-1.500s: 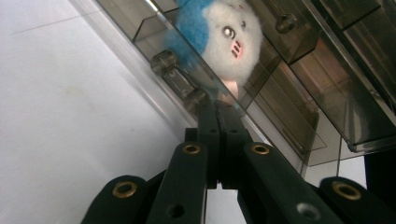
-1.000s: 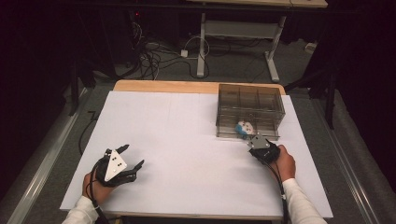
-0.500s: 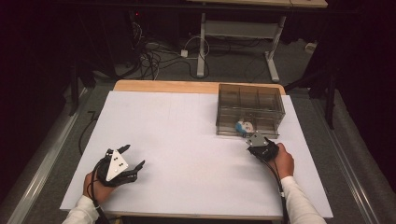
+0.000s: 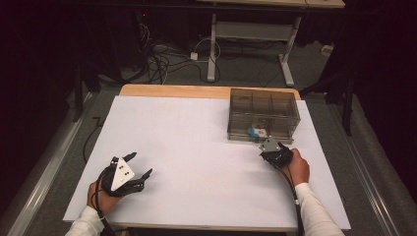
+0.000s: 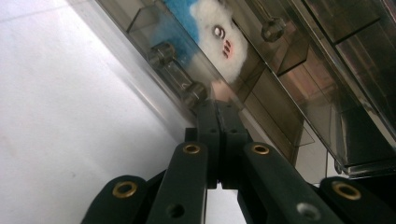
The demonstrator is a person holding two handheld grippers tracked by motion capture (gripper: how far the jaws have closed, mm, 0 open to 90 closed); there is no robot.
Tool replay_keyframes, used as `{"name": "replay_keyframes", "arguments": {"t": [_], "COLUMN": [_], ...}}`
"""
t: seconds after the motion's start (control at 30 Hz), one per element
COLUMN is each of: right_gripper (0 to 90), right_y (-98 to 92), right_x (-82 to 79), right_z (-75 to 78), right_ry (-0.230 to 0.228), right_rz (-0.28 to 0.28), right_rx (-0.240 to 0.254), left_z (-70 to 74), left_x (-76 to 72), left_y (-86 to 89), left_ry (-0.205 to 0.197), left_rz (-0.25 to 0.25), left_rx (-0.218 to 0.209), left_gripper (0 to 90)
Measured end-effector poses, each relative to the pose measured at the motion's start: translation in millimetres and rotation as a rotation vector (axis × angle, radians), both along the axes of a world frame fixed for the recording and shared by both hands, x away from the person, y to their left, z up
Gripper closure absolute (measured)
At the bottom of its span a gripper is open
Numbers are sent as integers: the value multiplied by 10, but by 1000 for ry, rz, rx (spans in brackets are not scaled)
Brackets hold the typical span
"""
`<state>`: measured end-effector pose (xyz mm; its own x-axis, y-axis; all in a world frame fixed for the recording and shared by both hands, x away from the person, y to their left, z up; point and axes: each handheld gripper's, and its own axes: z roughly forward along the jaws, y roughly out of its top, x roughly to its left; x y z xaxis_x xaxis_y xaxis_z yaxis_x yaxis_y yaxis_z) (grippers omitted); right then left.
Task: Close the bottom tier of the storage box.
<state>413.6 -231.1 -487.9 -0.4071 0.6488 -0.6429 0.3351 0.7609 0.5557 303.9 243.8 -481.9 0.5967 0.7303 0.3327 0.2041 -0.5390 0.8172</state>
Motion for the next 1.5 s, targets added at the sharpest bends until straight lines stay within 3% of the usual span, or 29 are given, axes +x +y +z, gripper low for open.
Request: {"name": "replay_keyframes", "arguments": {"t": [0.77, 1.5], "right_gripper": [900, 900], "right_y": [-12, -84], "right_x": [95, 198], "right_z": [-9, -20], "right_ry": [2, 11], "right_rz": [-8, -52], "right_rx": [-36, -49], "left_z": [-7, -14], "left_x": [3, 4], "left_y": [-1, -2], "left_ry": [4, 5], "left_rz": [-2, -6], "left_rx": [2, 6], "left_gripper": [243, 243]}}
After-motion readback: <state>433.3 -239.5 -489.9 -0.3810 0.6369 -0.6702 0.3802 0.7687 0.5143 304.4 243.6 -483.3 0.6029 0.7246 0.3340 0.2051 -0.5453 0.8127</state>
